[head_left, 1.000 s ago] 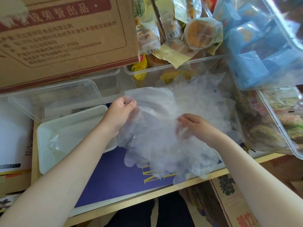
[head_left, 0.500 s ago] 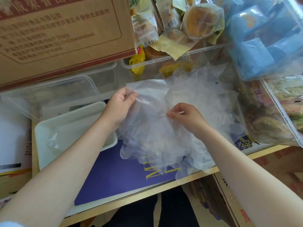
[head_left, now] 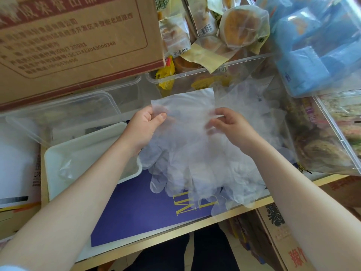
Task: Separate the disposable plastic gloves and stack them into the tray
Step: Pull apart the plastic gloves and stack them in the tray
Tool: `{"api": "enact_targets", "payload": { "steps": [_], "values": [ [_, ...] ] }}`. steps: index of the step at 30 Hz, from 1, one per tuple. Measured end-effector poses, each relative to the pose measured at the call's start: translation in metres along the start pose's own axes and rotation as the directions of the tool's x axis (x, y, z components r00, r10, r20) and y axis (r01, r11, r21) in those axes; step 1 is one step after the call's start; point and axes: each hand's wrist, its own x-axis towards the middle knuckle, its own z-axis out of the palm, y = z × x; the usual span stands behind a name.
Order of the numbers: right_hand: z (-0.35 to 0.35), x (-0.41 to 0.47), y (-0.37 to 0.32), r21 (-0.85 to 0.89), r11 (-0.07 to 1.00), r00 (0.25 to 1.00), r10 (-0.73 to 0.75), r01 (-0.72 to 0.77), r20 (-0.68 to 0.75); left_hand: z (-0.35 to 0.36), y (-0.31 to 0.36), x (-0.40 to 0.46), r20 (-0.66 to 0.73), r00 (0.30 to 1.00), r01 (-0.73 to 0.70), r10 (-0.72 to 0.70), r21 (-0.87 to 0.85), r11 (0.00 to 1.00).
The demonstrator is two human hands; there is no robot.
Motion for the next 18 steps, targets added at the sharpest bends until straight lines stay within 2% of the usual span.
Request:
{"api": "enact_targets", "payload": {
  "steps": [5,8,10,11,12,15,18],
  "values": [
    [0.009,0.002,-0.006,-0.111,0.988,0.979,-0.127,0.11,-0.162,-0.003,0.004,0.0,0.005,1.0,-0.009,0.009,-0.006,1.0],
    [0.014,-0.007,-0.007,-0.263,0.944,0.906,-0.281,0.201,-0.316,-0.006,0.002,0.002,0.011,1.0,-0.015,0.015,0.037,0.999],
    [0.017,-0.016,-0.009,-0.376,0.89,0.843,-0.398,0.259,-0.361,-0.006,0.002,0.003,0.018,1.0,-0.023,0.022,0.057,0.998],
    [0.018,-0.021,-0.011,-0.376,0.889,0.834,-0.404,0.261,-0.376,-0.006,0.003,0.003,0.016,0.999,-0.03,0.029,0.059,0.998],
    [0.019,-0.024,-0.014,-0.341,0.91,0.844,-0.366,0.236,-0.392,-0.004,0.004,0.002,0.007,0.999,-0.04,0.039,0.064,0.997],
    [0.019,-0.028,-0.019,-0.176,0.982,0.903,-0.13,0.061,-0.41,0.0,0.008,0.002,-0.068,0.995,-0.062,0.066,0.057,0.996],
    [0.02,-0.029,-0.024,0.058,0.998,0.945,0.029,-0.011,-0.327,-0.001,0.007,0.004,-0.085,0.994,-0.064,0.07,0.067,0.996]
  ]
}}
